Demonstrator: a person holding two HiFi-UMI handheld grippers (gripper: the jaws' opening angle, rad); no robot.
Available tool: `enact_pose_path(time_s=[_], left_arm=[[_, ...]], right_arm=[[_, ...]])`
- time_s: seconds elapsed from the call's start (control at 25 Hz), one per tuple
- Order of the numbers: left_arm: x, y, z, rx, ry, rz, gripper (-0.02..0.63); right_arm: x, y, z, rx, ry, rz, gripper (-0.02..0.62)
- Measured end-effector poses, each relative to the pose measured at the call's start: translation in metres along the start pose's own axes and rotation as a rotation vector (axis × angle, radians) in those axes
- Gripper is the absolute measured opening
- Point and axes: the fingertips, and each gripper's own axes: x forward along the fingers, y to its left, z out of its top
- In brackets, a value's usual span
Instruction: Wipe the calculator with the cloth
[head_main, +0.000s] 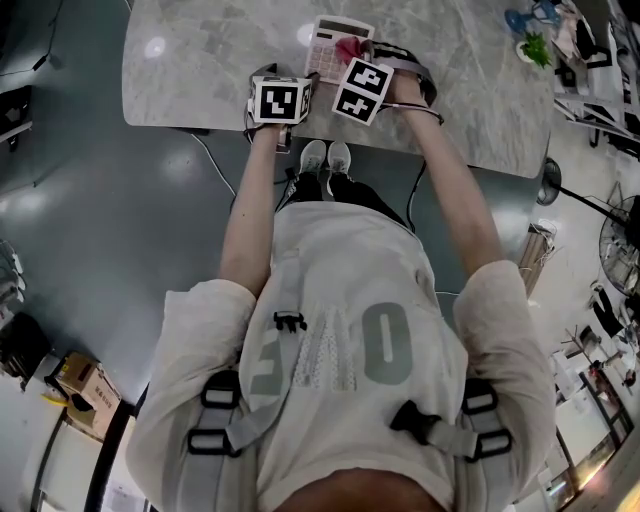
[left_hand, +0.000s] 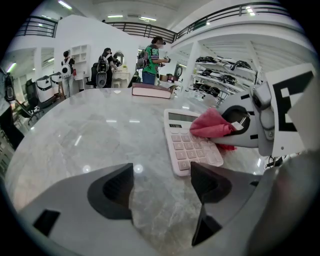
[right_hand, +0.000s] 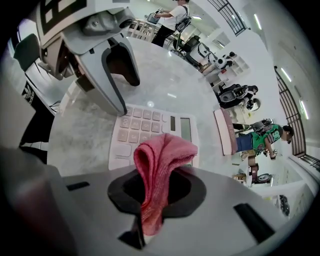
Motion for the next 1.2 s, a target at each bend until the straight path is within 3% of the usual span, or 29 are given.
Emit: enact_pose_path(time_s=[0.68, 1.2], left_arm=[[-0.002, 0.000, 0.001, 0.006, -0.012, -0.001, 0.356], [-0.004, 0.000, 0.001, 0.003, -0.014, 0.005, 0.356]], right_arm=[[-0.024, 0.059, 0.008, -0.049, -0.019, 0.048, 0.057], [-0.028, 0.076, 0.011, -0.071, -0.029, 0.064, 0.057]])
